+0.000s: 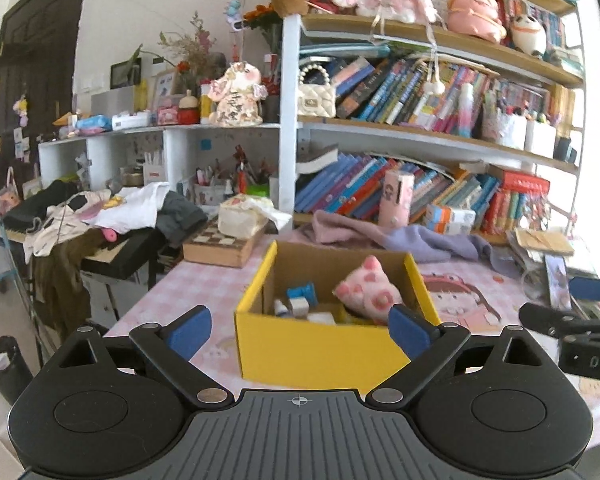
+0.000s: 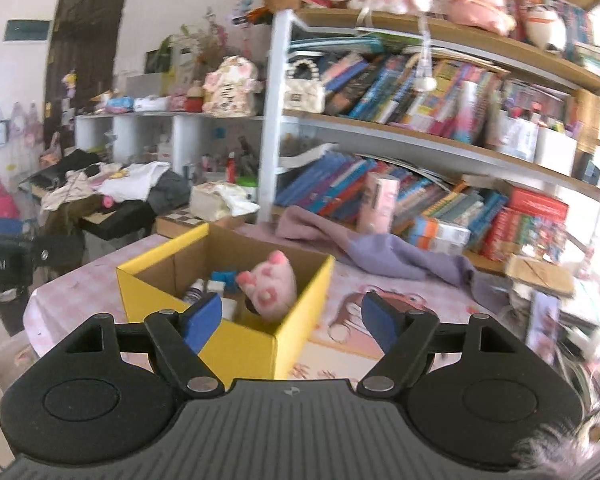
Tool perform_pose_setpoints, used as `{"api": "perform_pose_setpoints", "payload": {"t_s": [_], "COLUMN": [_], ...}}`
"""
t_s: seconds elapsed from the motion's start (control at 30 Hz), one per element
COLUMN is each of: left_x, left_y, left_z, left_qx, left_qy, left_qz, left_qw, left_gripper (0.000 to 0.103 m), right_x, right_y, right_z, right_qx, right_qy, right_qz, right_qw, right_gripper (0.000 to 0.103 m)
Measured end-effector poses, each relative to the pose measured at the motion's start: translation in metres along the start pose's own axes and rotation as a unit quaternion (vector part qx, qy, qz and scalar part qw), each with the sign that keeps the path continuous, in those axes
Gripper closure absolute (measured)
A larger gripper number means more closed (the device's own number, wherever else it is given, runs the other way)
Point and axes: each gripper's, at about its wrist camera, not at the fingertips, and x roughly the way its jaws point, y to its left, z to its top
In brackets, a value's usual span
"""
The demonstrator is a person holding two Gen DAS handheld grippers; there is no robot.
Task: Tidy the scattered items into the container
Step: 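Withdraw both tools from the yellow box back over the table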
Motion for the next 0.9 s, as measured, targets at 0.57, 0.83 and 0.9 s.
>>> {"api": "perform_pose_setpoints", "payload": {"t_s": [0.57,0.83,0.9], "left_x": [-0.03,-0.036,-0.037], "left_y": [-0.038,-0.057,-0.062], "left_z": [-0.036,-0.05,-0.055], "left_qx": [0.054,0.06,0.068], "left_qy": [0.011,0.024,0.028], "left_qz": [-0.021,-0.03,-0.029], "left_qw": [0.9983,0.9974,0.9969], "left_gripper": [0.001,0.001,0.001], "right_x": [-0.076,-0.094,-0.096], "right_y": [-0.022,-0.032,-0.033], "right_z": [-0.067,-0.081,-0.085], "right_qx": [0.041,0.066,0.072], "right_qy": [0.033,0.048,0.054], "right_qz": [-0.087,-0.104,-0.106], "right_qw": [0.995,0.991,0.99], "right_gripper": [0.024,0.015,0.014]}}
